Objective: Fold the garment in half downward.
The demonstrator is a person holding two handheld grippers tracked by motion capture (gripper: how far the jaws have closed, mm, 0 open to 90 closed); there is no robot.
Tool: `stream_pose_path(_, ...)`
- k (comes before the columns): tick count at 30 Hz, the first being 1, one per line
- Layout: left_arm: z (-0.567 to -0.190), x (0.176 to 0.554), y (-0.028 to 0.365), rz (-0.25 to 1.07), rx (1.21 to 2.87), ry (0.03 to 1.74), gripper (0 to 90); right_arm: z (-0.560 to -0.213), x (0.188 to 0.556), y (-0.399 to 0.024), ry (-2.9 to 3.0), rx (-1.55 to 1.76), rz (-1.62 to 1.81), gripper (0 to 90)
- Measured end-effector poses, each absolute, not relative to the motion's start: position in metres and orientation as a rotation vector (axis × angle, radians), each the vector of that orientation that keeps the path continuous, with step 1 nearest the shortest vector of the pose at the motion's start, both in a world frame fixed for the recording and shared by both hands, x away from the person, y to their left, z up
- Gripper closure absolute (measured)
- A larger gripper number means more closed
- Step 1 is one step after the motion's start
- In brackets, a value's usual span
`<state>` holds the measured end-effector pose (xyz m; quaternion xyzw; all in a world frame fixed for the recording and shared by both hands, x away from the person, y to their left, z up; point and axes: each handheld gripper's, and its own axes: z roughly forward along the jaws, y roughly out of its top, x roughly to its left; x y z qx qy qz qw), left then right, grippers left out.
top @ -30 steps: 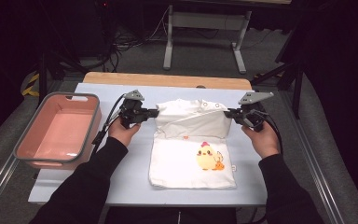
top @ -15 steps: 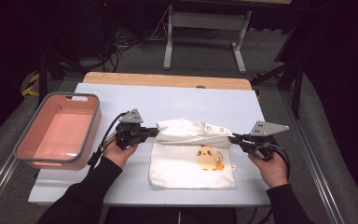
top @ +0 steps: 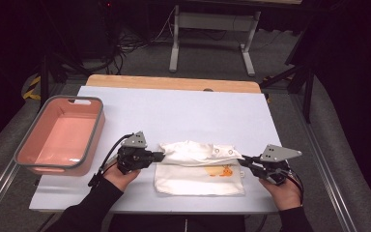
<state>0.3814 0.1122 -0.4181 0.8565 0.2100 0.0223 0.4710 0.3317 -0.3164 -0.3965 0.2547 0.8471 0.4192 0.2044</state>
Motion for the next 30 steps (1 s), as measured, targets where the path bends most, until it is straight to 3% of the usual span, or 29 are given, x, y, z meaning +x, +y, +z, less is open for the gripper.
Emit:
stream_pose_path(13,-0.433,0.379,0.109,-0.030,2.169,0.488,86.6,-0.416,0.321,-0.319,2.469,0.697,1.108,80.9)
stream_pose_path(14,-0.433,0.378,0.109,-0.045,2.173,0.483,86.3,-0.417,0.321,-0.319,2.479,0.696,1.107,78.3)
stream_pose_path(16,-0.434,0.377,0.109,-0.077,2.179,0.470,80.9,-0.419,0.323,-0.320,2.507,0.733,1.154,57.8)
stream_pose_path(18,-0.433,0.377,0.111,-0.090,2.158,0.489,67.1,-0.419,0.325,-0.321,2.525,0.761,1.215,53.4)
stream_pose_path(19,-0.430,0.377,0.113,-0.115,2.133,0.484,64.3,-0.418,0.325,-0.322,2.519,0.772,1.251,51.2)
stream_pose_path(24,-0.422,0.384,0.119,-0.106,2.036,0.509,62.0,-0.406,0.325,-0.323,2.444,0.747,1.373,56.0)
stream_pose_path(26,-0.423,0.389,0.117,-0.106,2.029,0.546,65.0,-0.405,0.329,-0.321,2.436,0.778,1.379,61.0)
stream_pose_path(30,-0.430,0.395,0.107,-0.161,2.077,0.580,79.6,-0.412,0.335,-0.313,2.498,0.811,1.287,74.9)
